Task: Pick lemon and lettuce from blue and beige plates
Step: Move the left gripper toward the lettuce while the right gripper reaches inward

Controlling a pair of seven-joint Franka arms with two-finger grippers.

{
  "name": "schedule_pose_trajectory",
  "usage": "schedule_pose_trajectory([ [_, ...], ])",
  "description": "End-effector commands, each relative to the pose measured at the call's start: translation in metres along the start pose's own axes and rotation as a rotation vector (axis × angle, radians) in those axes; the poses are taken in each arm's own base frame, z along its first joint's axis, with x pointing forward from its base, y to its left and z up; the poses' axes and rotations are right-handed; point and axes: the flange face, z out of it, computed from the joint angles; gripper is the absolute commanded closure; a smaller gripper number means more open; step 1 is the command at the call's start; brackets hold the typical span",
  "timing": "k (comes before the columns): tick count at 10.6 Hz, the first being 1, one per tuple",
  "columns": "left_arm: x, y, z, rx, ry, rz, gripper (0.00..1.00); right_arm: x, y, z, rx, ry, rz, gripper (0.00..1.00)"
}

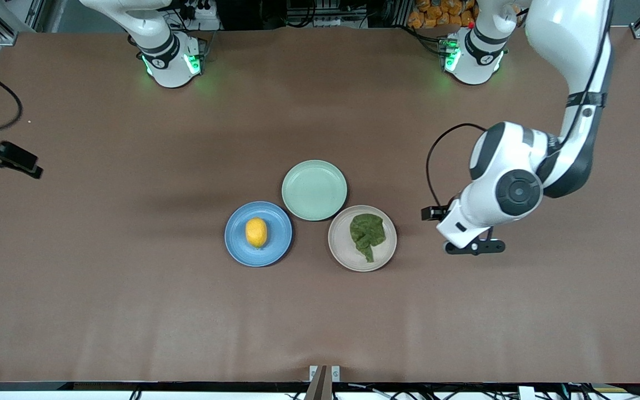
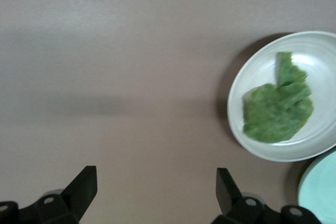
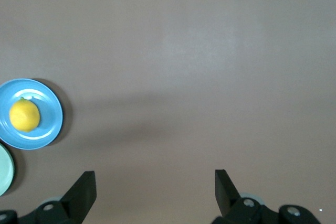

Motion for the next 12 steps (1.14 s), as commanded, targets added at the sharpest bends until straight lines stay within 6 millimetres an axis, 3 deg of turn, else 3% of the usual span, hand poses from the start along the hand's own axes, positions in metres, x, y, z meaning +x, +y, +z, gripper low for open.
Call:
schedule_pose_trajectory([
  [1, 0.002, 0.036, -0.001, -0.023, 0.034, -0.044, 0.0, 0.012, -0.007, 0.023, 0.01, -0.042, -0.01, 0.0],
  [5, -0.001, 0.087, 0.037, -0.041, 0.105, -0.032, 0.0, 0.017, -0.024, 0.041, 0.01, -0.075, -0.039, 0.0],
  [6, -0.003, 0.097, 0.042, -0.031, 0.13, -0.012, 0.0, 0.018, -0.039, 0.05, 0.006, -0.098, -0.061, 0.0],
  [9, 0.003, 0.105, 0.044, -0.048, 0.164, 0.01, 0.0, 0.025, -0.065, 0.077, 0.002, -0.14, -0.094, 0.0],
  [12, 0.019, 0.11, 0.066, -0.052, 0.245, 0.03, 0.0, 0.026, -0.112, 0.106, 0.037, -0.184, -0.103, 0.0],
])
